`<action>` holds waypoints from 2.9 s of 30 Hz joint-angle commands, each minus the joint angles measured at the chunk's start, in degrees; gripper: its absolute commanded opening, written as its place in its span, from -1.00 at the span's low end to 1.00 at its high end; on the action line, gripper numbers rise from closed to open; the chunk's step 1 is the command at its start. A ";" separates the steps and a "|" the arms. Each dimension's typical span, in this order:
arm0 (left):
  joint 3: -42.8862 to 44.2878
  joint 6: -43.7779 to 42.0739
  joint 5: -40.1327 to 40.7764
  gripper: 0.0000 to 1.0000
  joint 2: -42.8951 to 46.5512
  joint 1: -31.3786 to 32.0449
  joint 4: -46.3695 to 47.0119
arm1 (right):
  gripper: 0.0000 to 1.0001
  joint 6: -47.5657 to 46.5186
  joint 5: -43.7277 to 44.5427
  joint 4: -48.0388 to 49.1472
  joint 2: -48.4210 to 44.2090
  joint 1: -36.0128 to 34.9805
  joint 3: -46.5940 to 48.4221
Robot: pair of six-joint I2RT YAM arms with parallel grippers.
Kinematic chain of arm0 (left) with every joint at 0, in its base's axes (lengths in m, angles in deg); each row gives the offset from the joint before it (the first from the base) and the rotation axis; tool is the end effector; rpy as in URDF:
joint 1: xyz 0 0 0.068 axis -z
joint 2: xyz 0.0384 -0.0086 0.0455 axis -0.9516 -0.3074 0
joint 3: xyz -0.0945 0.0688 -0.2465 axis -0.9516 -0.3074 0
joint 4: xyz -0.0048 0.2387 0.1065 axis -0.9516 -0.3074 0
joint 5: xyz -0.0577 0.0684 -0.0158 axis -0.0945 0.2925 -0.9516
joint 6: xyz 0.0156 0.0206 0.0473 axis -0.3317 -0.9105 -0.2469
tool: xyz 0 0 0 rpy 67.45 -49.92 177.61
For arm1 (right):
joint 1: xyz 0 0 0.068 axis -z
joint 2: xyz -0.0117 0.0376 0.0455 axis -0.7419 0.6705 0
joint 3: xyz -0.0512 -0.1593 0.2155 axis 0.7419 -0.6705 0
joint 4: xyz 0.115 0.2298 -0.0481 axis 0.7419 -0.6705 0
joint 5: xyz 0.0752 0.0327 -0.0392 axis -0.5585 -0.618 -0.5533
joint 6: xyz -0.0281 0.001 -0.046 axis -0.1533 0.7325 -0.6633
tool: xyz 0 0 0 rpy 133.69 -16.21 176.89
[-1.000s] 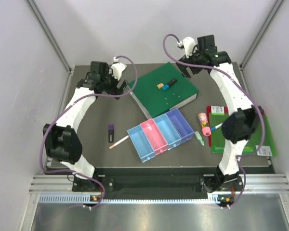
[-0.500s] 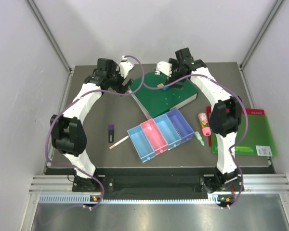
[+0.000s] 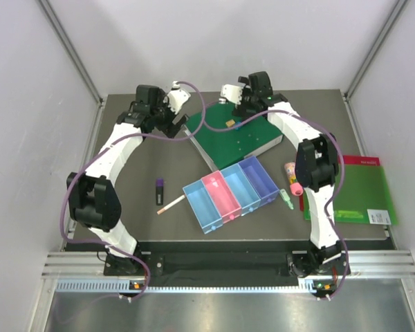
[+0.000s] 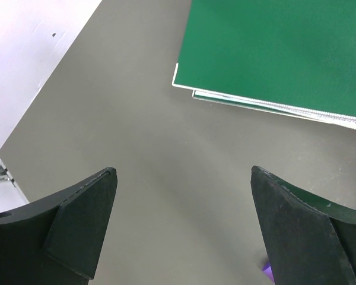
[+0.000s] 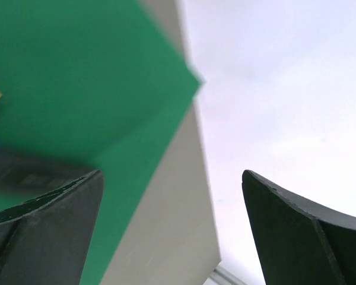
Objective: Sort the stationery into containers
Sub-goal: Move the pen to the center of the board.
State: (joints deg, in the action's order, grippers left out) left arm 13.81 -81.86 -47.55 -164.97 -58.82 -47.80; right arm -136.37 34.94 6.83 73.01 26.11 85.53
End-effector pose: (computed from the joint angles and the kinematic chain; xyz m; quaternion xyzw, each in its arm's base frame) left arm 0.3743 -0.0953 0.3278 0.3901 0.8014 -0.0077 0.4533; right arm 0.4834 0.1947 0.2631 -0.6312 0.6345 -0.1541 0.4186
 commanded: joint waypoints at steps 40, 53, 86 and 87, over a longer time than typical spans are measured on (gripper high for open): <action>-2.65 -1.59 1.69 0.98 4.82 0.08 0.86 | 0.99 17.39 2.02 12.60 -17.68 -3.35 -28.12; -4.76 -2.21 2.39 0.98 6.14 0.08 1.21 | 0.99 16.68 10.54 18.32 -9.07 -4.50 -19.33; -7.58 -3.00 3.01 0.98 10.27 -0.01 0.51 | 0.99 22.66 9.05 13.31 -21.02 -12.58 -31.90; -7.66 -3.09 3.09 0.98 10.44 -0.01 0.51 | 0.99 22.66 9.23 13.30 -21.11 -13.19 -31.81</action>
State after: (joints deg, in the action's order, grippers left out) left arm 6.69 -84.31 -44.58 -157.45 -58.82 -48.28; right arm -115.34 43.86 20.01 55.24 15.32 53.61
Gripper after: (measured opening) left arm 0.990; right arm 0.995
